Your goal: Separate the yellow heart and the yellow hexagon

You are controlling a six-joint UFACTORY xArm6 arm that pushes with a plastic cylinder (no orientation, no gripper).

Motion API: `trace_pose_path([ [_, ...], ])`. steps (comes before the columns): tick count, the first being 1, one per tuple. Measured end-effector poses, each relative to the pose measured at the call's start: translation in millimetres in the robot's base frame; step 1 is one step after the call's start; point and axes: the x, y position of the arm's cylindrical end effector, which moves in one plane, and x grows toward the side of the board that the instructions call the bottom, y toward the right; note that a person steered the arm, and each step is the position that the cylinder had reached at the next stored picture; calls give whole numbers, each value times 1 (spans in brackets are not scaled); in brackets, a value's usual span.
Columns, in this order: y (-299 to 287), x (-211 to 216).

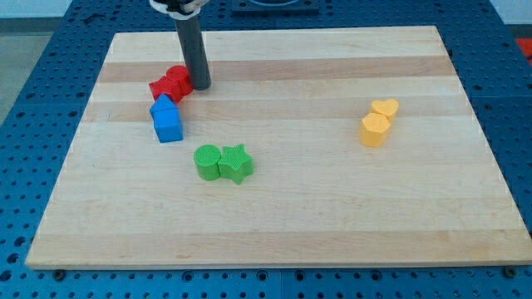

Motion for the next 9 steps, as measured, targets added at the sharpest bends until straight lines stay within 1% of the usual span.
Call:
trace_pose_path([
  [3,20,-9],
  [4,42,-9],
  [6,45,-9],
  [8,104,3],
  [9,108,3],
])
